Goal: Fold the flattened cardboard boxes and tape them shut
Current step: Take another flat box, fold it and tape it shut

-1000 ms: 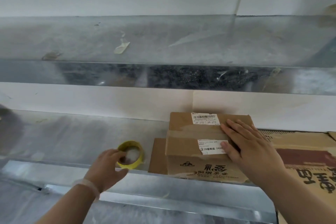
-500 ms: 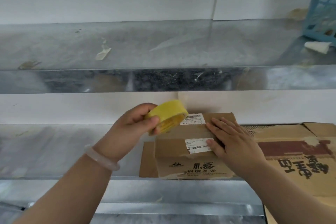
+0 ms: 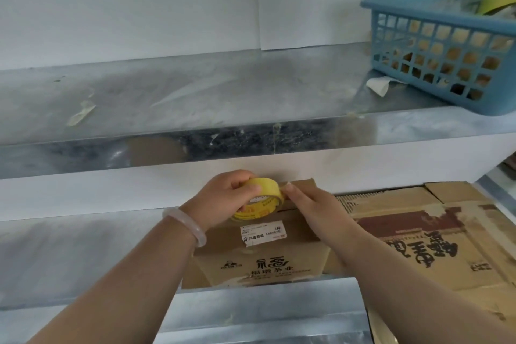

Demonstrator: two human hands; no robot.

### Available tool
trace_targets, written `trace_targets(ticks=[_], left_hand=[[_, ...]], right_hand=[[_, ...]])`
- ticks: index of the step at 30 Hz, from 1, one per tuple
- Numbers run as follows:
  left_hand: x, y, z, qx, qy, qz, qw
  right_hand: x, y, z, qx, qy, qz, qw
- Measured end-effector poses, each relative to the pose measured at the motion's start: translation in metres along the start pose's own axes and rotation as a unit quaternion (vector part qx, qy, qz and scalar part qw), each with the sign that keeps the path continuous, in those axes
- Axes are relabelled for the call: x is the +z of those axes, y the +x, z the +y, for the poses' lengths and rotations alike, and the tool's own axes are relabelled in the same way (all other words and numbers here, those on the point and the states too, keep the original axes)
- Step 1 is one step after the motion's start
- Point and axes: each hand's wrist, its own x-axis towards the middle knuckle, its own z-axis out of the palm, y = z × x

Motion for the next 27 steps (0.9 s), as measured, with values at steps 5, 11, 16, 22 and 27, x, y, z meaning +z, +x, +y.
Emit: trace_targets(ticks=[5, 11, 16, 22, 27], left_hand=[[0.002, 0.0, 0.007, -0.007, 0.013, 0.006, 1.0], [0.001, 0.005, 0.011, -0.019, 0.035, 0.0, 0.999], [0.005, 0.01, 0.015, -0.034, 0.047, -0.013, 0.998], [0.007, 0.008, 0.02, -0.04, 0.058, -0.003, 0.998], [0.006, 0.001, 0.015, -0.047, 0.032, 0.025, 0.998]], right_hand=[[-0.006, 0.018, -0.012, 0.043, -0.008, 0.035, 0.998], [-0.019, 0.017, -0.02, 0.055, 0.069, 0.032, 0.996], [-0.037, 0.015, -0.027, 0.048, 0.36, 0.021, 0.932], [-0.032, 0.017, -0.008, 0.151, 0.469, -0.07, 0.867], [-0.014, 0.023, 0.003, 0.159, 0.383, -0.038, 0.909]])
